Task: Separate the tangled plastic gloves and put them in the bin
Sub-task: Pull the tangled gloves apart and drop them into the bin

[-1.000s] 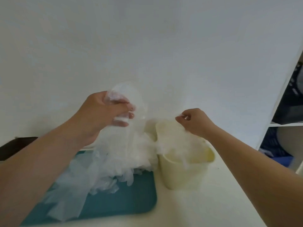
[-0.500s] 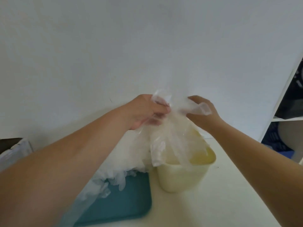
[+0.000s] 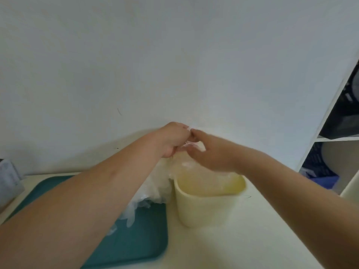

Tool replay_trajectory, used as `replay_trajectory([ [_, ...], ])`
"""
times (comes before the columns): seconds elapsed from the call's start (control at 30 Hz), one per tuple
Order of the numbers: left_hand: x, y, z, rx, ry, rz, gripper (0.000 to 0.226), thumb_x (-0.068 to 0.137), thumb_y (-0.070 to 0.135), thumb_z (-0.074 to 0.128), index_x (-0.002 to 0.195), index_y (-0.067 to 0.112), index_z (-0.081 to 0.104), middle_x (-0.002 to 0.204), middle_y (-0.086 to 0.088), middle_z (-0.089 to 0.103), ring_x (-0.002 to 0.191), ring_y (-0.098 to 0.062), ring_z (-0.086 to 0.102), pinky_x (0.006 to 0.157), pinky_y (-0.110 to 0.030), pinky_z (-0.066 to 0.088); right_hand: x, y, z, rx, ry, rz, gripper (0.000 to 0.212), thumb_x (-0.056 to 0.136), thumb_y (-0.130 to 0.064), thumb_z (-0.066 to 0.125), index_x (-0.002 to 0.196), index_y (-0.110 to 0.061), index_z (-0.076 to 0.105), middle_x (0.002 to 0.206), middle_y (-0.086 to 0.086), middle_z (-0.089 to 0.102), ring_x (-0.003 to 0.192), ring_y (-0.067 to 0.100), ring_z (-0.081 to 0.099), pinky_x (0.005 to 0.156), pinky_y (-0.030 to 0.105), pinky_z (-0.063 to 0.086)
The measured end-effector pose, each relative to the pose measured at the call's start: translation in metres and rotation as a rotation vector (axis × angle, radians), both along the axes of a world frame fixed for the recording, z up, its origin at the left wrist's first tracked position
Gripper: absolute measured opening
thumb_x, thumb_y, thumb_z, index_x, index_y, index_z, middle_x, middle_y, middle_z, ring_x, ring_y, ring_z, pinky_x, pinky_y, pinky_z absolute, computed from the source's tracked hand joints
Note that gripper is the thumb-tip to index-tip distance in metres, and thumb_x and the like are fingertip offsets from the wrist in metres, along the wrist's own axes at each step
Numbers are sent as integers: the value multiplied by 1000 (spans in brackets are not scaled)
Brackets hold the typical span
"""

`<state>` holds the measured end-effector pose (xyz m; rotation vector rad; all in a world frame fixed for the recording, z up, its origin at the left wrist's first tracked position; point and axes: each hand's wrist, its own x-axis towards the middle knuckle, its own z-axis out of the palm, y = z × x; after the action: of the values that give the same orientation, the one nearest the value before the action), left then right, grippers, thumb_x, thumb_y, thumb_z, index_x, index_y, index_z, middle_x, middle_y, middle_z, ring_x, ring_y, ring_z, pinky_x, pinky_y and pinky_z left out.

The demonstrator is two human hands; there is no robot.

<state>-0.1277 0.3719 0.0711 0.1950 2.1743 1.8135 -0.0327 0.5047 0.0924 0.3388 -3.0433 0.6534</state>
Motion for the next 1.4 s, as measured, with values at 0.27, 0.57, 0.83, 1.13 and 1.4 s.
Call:
replay_trajectory([
  [0.27,18,-52,-3,180,119,246,19,92,-4,69,109,4,66,119,-19,66,112,-27,72,99,-37,60,-29,-25,-50,395,-345,-30,69,102,-56,43,162,-45,12,169,3,23,146,34,38,118,47,33],
  [0.57,75,-93,-5,-24,216,72,17,94,11,75,110,16,74,112,-4,76,105,-17,75,93,-32,62,-23,-38,-31,597,-221,-96,45,103,-47,51,138,-19,60,131,4,64,117,27,62,97,37,49],
  [0.83,121,-169,-31,-219,355,177,10,96,13,73,97,20,79,91,3,80,85,-17,78,76,-35,65,18,-106,3,239,304,-16,37,91,-13,53,121,-28,68,118,-6,69,102,20,67,85,34,56],
  [1.13,145,-278,-96,-811,378,278,23,84,56,74,89,34,70,91,20,67,77,2,62,71,-22,47,20,-212,-115,-427,76,87,22,97,-23,60,108,-23,79,80,-16,69,72,-1,64,77,22,50],
  [1.4,133,-285,-126,-903,288,131,32,79,54,81,86,30,61,89,10,58,78,-7,55,65,-26,42,-10,-224,-142,-353,97,74,17,97,-23,64,106,-22,79,89,-14,74,70,-8,62,70,3,46],
])
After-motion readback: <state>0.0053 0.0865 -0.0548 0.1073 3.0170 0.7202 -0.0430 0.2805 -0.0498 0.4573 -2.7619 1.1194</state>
